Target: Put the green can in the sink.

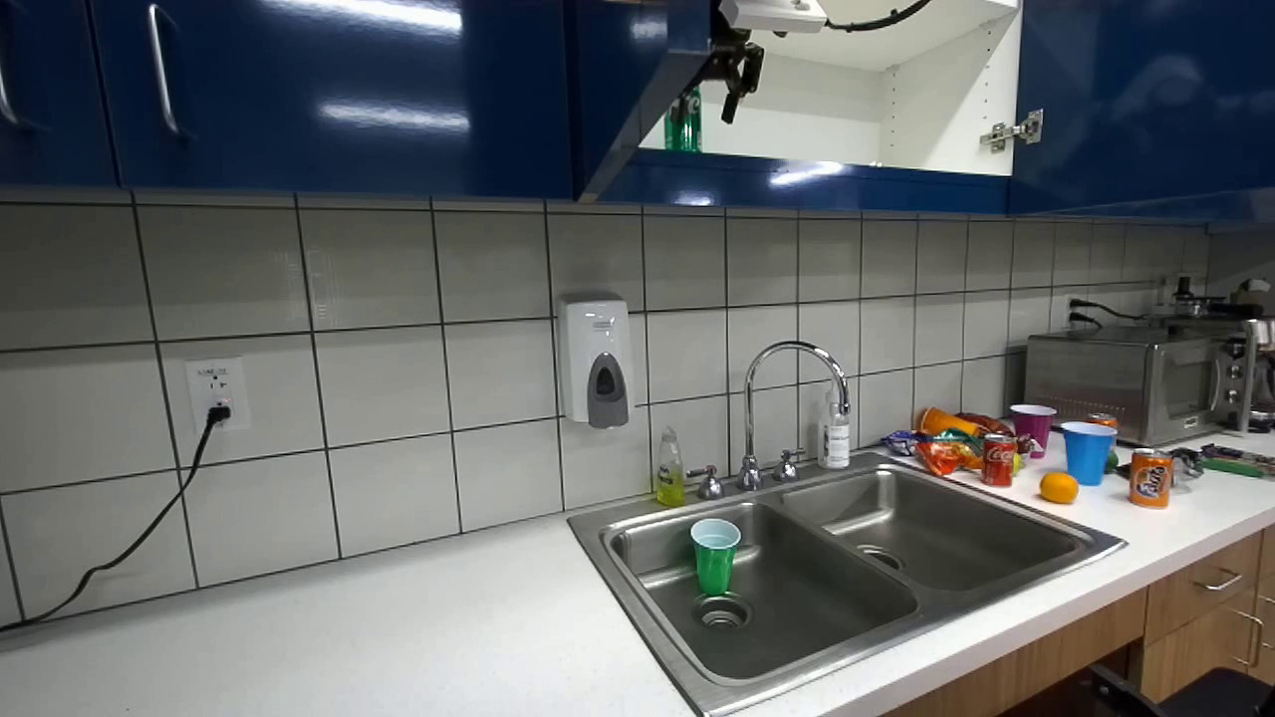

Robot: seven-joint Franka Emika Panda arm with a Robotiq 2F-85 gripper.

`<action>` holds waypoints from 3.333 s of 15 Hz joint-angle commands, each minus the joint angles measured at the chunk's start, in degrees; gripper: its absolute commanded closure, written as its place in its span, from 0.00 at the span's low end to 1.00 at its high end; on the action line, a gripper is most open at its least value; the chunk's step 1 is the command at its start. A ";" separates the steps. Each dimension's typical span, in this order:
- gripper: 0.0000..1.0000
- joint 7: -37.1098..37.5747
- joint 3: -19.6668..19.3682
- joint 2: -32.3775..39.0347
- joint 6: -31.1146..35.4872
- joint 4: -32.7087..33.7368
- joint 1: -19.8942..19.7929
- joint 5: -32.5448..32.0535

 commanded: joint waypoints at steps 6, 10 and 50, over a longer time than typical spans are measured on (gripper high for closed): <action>0.00 0.27 0.34 3.14 0.79 3.81 1.01 -2.25; 0.00 0.37 0.19 3.62 1.26 4.11 1.11 -2.26; 0.61 1.80 -2.78 2.08 -1.37 4.84 0.77 -2.47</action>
